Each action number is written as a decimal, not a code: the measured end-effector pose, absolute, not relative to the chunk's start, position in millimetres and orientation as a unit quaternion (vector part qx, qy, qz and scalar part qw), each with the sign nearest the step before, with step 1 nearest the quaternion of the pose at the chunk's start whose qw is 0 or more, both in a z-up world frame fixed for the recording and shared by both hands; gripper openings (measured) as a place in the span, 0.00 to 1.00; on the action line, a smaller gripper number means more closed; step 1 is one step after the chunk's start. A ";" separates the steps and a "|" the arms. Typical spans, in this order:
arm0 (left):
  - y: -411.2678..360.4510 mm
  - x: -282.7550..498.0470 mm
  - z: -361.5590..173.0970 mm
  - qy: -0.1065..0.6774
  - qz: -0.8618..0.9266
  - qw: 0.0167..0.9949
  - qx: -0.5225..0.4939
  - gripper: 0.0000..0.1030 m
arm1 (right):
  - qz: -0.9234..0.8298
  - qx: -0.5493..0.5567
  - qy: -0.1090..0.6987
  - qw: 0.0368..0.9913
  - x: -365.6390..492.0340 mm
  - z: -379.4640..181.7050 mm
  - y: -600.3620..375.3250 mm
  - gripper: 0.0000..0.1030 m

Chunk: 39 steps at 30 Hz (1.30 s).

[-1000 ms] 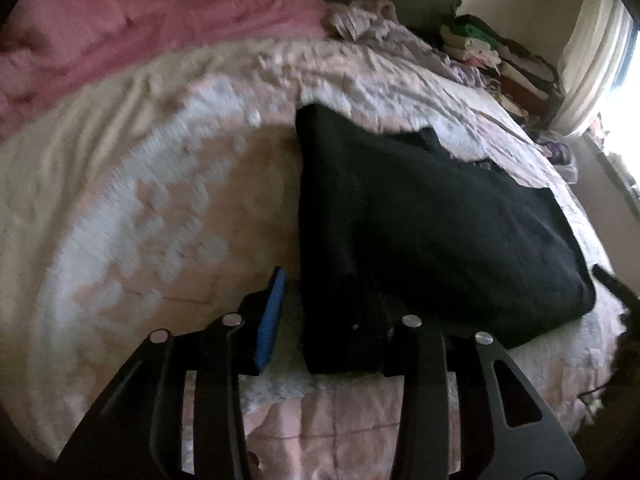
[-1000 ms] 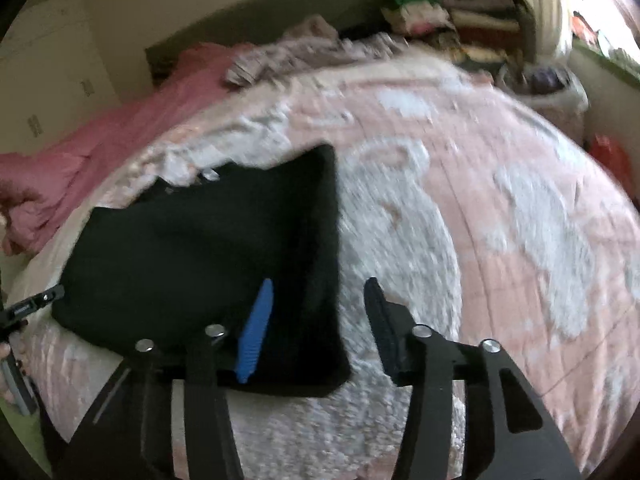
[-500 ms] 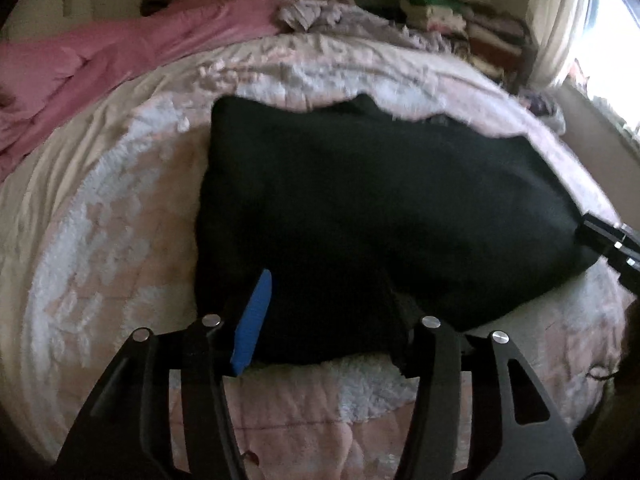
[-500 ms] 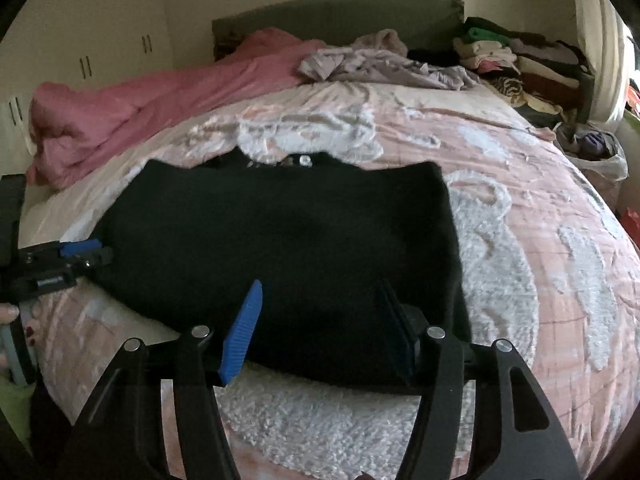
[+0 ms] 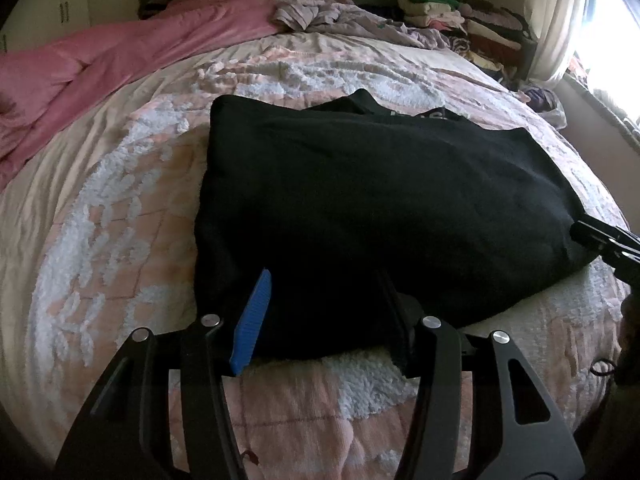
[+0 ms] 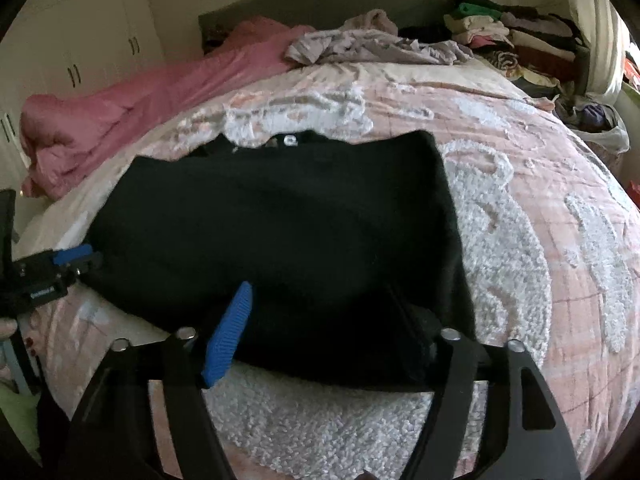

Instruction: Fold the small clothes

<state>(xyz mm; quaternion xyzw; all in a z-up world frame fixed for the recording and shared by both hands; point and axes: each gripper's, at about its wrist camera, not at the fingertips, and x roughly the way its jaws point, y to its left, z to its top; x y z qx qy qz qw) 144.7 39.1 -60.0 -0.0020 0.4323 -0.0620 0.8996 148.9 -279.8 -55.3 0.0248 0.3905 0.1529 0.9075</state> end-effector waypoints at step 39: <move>81.8 108.9 7.4 0.373 -0.024 0.927 -0.028 0.90 | 0.134 0.086 0.263 0.952 102.1 55.8 -329.4 0.96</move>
